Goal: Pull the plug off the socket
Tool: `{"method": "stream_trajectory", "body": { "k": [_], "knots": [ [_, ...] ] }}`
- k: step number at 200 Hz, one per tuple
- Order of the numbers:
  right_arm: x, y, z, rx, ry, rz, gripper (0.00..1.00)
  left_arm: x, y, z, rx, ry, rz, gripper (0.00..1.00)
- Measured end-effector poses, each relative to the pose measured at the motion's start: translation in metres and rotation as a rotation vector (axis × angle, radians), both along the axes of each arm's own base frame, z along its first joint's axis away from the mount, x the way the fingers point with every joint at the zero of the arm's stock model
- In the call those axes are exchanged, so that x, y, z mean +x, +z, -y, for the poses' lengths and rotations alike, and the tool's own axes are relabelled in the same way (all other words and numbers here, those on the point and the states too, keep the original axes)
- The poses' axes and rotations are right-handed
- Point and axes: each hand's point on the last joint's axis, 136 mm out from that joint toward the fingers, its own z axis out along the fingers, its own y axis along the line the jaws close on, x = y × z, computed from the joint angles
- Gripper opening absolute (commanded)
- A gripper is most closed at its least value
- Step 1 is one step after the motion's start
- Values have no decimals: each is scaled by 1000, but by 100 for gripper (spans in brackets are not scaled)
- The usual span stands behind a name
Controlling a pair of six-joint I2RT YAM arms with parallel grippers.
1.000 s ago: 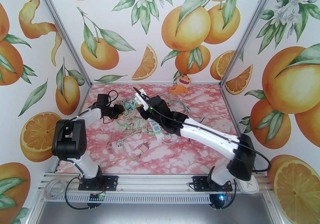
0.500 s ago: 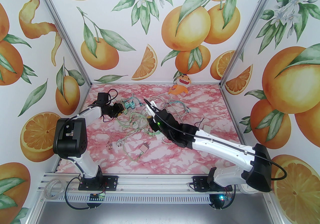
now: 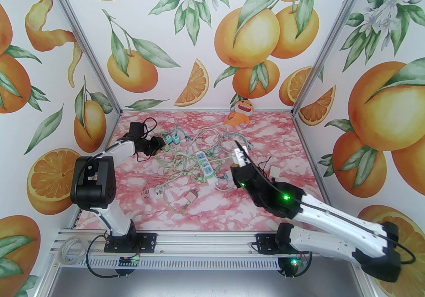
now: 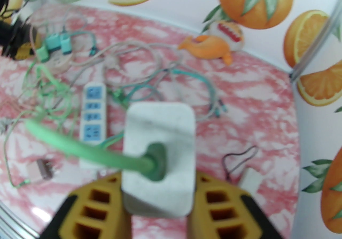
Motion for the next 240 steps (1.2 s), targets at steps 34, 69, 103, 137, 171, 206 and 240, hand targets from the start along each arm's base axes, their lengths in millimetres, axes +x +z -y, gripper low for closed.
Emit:
{"method": "stream_trajectory", "body": {
  "k": [34, 69, 103, 137, 171, 206, 240],
  "knots": [
    [-1, 65, 28, -4, -57, 128, 23, 2, 0, -1, 8, 4, 1, 36],
    [0, 112, 60, -1, -130, 216, 23, 2, 0, -2, 11, 5, 0, 36],
    [3, 109, 70, -20, -162, 209, 24, 2, 0, -2, 12, 5, 1, 36],
    [5, 54, 55, -38, -124, 97, 26, 2, 1, -2, 13, 5, 1, 36],
    [-1, -27, 38, -89, -78, -80, 27, 2, 1, -3, 17, 6, -5, 36],
    [-15, -94, 16, -168, -32, -240, 27, 4, 1, -3, 24, -1, -6, 36],
    [-29, -146, -4, -270, -9, -353, 28, 5, 1, -3, 27, -5, -8, 36]
  ]
}}
